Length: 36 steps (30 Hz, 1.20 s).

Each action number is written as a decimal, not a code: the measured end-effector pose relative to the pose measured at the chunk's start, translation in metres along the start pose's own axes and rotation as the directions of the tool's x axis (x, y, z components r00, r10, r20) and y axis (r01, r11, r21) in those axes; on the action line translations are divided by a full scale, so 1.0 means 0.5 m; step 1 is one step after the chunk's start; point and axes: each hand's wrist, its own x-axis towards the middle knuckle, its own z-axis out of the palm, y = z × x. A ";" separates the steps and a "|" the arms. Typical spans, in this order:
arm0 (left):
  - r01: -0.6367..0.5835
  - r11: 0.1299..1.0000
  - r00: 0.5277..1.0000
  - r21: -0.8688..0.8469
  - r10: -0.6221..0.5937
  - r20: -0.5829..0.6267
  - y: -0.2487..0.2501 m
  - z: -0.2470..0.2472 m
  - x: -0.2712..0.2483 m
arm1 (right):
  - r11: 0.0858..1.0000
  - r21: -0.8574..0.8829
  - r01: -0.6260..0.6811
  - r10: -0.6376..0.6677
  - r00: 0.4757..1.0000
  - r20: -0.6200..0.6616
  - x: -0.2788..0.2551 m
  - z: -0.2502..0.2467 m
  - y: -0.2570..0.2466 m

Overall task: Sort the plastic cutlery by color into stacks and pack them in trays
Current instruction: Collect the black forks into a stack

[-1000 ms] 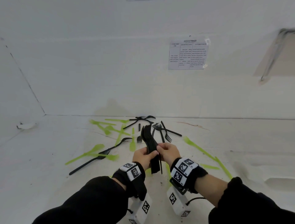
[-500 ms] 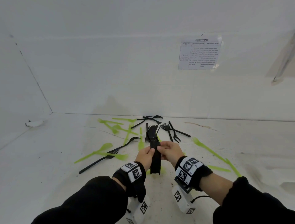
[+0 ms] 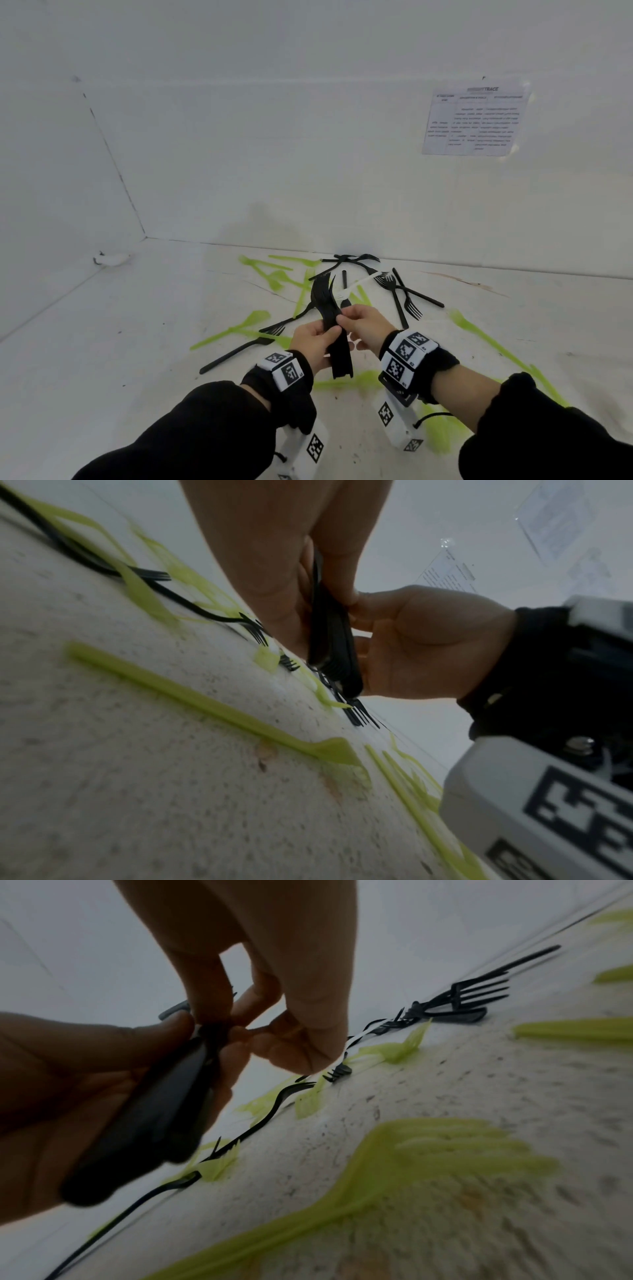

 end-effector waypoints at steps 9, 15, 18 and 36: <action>0.029 0.999 0.996 0.033 -0.027 -0.079 0.004 -0.041 0.006 | 0.848 -0.519 0.110 -0.040 0.989 0.144 0.099 0.023 -0.066; 0.040 0.999 0.993 0.026 -0.037 -0.110 0.012 -0.050 0.013 | 0.603 -0.772 0.199 0.119 0.935 0.334 0.133 0.061 -0.086; 0.035 0.999 0.991 0.023 -0.031 -0.130 0.010 -0.046 0.019 | 0.582 -0.792 0.186 0.100 0.950 0.297 0.150 0.062 -0.070; 0.045 0.999 0.999 0.012 -0.045 -0.025 -0.029 0.022 0.024 | 0.972 -0.218 0.083 -0.158 0.921 -0.356 0.146 -0.238 -0.063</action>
